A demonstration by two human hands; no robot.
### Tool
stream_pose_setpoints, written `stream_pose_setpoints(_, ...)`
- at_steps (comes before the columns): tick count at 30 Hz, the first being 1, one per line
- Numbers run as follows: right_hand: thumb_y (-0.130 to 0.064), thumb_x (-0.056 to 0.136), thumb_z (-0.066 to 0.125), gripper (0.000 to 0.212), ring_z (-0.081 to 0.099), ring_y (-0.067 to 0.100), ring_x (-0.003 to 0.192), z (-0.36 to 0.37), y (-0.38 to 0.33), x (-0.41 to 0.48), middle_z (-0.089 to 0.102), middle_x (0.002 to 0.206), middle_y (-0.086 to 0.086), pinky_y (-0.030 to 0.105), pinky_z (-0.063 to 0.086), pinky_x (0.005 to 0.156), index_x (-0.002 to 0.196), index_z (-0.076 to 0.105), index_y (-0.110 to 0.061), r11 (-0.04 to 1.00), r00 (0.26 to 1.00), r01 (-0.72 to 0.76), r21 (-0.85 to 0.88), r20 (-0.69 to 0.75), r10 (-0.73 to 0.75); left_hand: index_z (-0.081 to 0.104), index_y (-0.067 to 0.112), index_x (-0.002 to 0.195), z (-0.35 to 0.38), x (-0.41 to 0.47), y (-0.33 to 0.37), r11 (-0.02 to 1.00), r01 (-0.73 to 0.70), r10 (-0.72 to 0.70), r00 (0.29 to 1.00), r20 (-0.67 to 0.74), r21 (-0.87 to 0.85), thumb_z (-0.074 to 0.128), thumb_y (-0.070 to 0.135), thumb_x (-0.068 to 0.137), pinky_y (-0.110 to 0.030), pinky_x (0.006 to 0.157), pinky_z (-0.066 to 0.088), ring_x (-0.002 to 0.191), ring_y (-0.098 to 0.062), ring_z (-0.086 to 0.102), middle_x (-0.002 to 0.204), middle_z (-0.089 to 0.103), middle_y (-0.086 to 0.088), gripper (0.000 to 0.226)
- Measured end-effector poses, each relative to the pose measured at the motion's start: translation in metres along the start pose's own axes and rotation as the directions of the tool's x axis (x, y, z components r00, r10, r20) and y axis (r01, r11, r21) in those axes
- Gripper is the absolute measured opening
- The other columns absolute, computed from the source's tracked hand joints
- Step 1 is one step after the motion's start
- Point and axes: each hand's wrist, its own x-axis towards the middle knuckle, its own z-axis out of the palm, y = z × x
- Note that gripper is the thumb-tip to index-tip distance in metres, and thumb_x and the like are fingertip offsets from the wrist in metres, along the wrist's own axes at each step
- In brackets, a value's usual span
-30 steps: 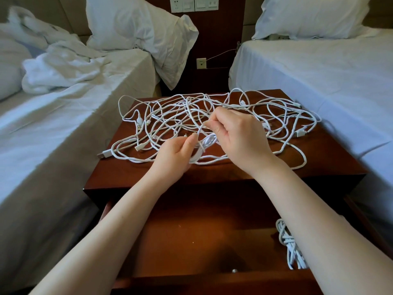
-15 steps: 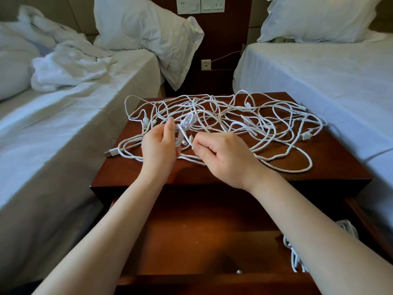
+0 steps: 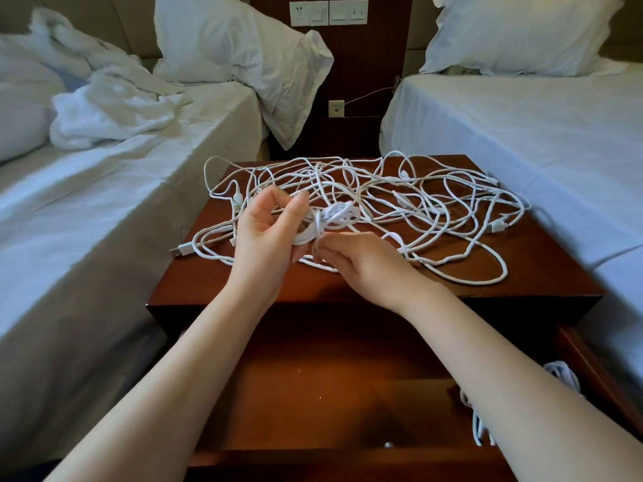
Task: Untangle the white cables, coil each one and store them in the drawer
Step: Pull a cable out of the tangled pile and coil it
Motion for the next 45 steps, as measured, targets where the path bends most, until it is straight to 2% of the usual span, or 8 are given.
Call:
stream_pose_setpoints(2, -0.033, 0.102, 0.043, 0.027, 0.059, 0.020, 0.102, -0.004, -0.001, 0.001, 0.066, 0.112, -0.004, 0.039, 0.049, 0.083, 0.113, 0.065, -0.023, 0.998, 1.000, -0.011, -0.054, 0.011, 0.011, 0.049, 0.021, 0.063, 0.002, -0.002, 0.001, 0.999, 0.026, -0.023, 0.995, 0.100, -0.031, 0.055, 0.019, 0.092, -0.018, 0.036, 0.026, 0.034, -0.009, 0.033, 0.049, 0.048, 0.001, 0.030)
stream_pose_setpoints(6, -0.018, 0.100, 0.048, 0.030, 0.048, 0.002, 0.066, -0.015, 0.002, 0.000, 0.049, 0.072, -0.018, 0.028, 0.038, 0.063, 0.075, 0.050, -0.034, 0.995, 0.995, -0.093, 0.027, -0.021, 0.093, 0.050, 0.021, 0.063, 0.004, -0.005, 0.003, 0.995, 0.091, -0.082, 0.968, 0.236, -0.029, 0.054, 0.018, 0.090, -0.017, 0.035, 0.025, 0.035, -0.008, 0.035, 0.050, 0.051, -0.001, 0.028)
stream_pose_setpoints(8, -0.008, 0.095, 0.054, 0.038, 0.045, -0.004, 0.066, -0.020, 0.006, -0.002, 0.046, 0.072, -0.023, 0.025, 0.040, 0.065, 0.077, 0.054, -0.041, 0.991, 0.992, -0.119, 0.065, -0.025, 0.121, 0.047, 0.016, 0.065, 0.006, -0.008, 0.005, 0.995, 0.095, -0.093, 0.955, 0.282, 0.004, 0.056, 0.017, 0.089, -0.017, 0.035, 0.025, 0.034, -0.008, 0.035, 0.049, 0.050, -0.001, 0.026)
stream_pose_setpoints(17, -0.040, 0.098, 0.050, 0.026, 0.054, 0.012, 0.072, -0.029, 0.021, 0.001, 0.061, 0.079, -0.009, 0.028, 0.040, 0.061, 0.091, 0.068, -0.023, 0.975, 0.983, 0.009, -0.223, -0.178, -0.050, 0.048, 0.010, 0.068, 0.007, -0.012, 0.011, 0.932, 0.081, -0.210, 0.916, 0.343, 0.353, 0.061, 0.016, 0.090, -0.017, 0.037, 0.027, 0.038, -0.009, 0.036, 0.049, 0.046, -0.002, 0.026)
stream_pose_setpoints(22, -0.034, 0.096, 0.055, 0.022, 0.053, 0.013, 0.067, -0.032, 0.021, 0.002, 0.062, 0.074, -0.007, 0.020, 0.033, 0.055, 0.089, 0.069, -0.019, 0.950, 0.958, 0.009, -0.312, -0.270, -0.098, 0.046, 0.013, 0.068, 0.006, -0.011, 0.002, 0.837, 0.030, -0.208, 0.941, 0.266, 0.546, 0.058, 0.020, 0.094, -0.019, 0.042, 0.030, 0.042, -0.011, 0.036, 0.046, 0.043, 0.006, 0.029)
stream_pose_setpoints(27, -0.030, 0.096, 0.058, 0.023, 0.055, 0.017, 0.063, -0.030, 0.015, 0.005, 0.061, 0.070, -0.002, 0.029, 0.043, 0.055, 0.085, 0.067, -0.012, 0.946, 0.939, 0.013, -0.323, -0.322, -0.123, 0.044, 0.014, 0.068, 0.007, -0.007, -0.006, 0.776, 0.041, -0.160, 0.978, 0.134, 0.629, 0.056, 0.024, 0.095, -0.016, 0.043, 0.029, 0.041, -0.003, 0.035, 0.050, 0.042, 0.007, 0.032)
stream_pose_setpoints(31, -0.028, 0.094, 0.059, 0.021, 0.052, 0.015, 0.058, -0.026, 0.009, 0.006, 0.054, 0.065, -0.007, 0.028, 0.044, 0.051, 0.080, 0.065, -0.012, 0.942, 0.923, 0.066, -0.328, -0.340, -0.183, 0.041, 0.015, 0.067, 0.005, -0.003, -0.013, 0.731, 0.102, -0.162, 0.986, 0.027, 0.675, 0.054, 0.026, 0.096, -0.029, 0.050, 0.032, 0.052, -0.014, 0.037, 0.055, 0.041, -0.001, 0.034)
stream_pose_setpoints(45, -0.020, 0.094, 0.046, 0.024, 0.045, 0.018, 0.052, -0.001, -0.021, 0.001, 0.045, 0.064, -0.008, 0.029, 0.034, 0.058, 0.078, 0.060, -0.009, 0.923, 0.912, 0.241, -0.300, -0.255, -0.321, 0.038, 0.020, 0.063, -0.013, 0.011, -0.012, 0.704, 0.162, 0.119, 0.933, -0.340, 0.691, 0.056, 0.024, 0.095, -0.012, 0.050, 0.031, 0.053, -0.007, 0.036, 0.057, 0.040, 0.004, 0.036)
